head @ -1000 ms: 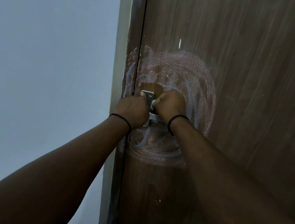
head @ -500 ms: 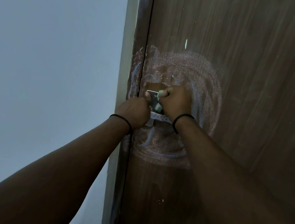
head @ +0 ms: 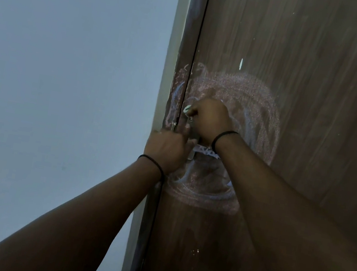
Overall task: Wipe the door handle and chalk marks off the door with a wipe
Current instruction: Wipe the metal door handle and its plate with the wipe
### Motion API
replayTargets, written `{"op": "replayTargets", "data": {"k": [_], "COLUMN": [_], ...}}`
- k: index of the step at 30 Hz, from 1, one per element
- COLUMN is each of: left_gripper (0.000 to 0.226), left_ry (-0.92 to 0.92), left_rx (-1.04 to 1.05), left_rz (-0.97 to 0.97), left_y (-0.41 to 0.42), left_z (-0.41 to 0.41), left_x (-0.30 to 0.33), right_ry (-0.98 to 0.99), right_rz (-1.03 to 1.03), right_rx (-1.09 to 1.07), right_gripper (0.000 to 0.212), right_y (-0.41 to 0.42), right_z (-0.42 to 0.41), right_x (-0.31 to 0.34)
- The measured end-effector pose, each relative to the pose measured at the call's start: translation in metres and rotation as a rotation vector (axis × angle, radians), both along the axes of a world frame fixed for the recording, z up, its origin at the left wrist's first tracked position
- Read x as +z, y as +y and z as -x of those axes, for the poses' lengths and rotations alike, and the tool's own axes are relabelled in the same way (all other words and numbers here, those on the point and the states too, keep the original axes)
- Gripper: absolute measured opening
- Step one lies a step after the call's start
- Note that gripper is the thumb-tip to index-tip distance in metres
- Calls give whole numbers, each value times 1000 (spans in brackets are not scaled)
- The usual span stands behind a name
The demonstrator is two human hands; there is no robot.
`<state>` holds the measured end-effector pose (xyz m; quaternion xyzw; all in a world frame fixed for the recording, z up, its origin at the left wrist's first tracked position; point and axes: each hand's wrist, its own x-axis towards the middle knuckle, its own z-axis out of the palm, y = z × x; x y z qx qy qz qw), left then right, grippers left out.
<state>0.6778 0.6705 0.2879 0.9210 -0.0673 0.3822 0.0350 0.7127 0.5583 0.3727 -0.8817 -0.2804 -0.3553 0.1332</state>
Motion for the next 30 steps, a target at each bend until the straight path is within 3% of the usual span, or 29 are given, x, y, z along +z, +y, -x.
{"op": "replayTargets", "data": {"k": [2, 4, 8, 11, 15, 18, 22, 25, 28, 30], "left_gripper": [46, 46, 46, 45, 40, 38, 44, 42, 41, 39], "left_ry": [-18, -24, -17, 11, -1, 23, 74, 131, 182, 182], "left_rx": [-15, -25, -14, 0, -10, -40, -78, -72, -87, -113], "left_rz": [22, 19, -9, 8, -7, 45, 61, 81, 127, 158], "left_y": [0, 3, 3, 3, 3, 3, 5, 4, 2, 1], "left_z": [2, 3, 1, 1, 1, 0, -2, -1, -3, -3], "left_x": [-5, -6, -3, -2, 0, 1, 4, 6, 11, 12], "right_ry": [-2, -18, -105, -79, -59, -44, 20, 65, 52, -2], "right_rz": [260, 391, 314, 375, 153, 142, -242, -216, -410, -412], "right_rx": [-36, -44, -33, -11, 17, 25, 21, 56, 135, 136], "right_gripper": [20, 17, 25, 25, 26, 22, 24, 22, 23, 29], "right_y": [15, 19, 3, 2, -1, -4, -26, -38, -34, -27], "right_z": [1, 1, -3, -1, -5, -2, -2, 1, 0, -2], "right_x": [6, 13, 13, 10, 15, 3, -13, -29, -28, -29]}}
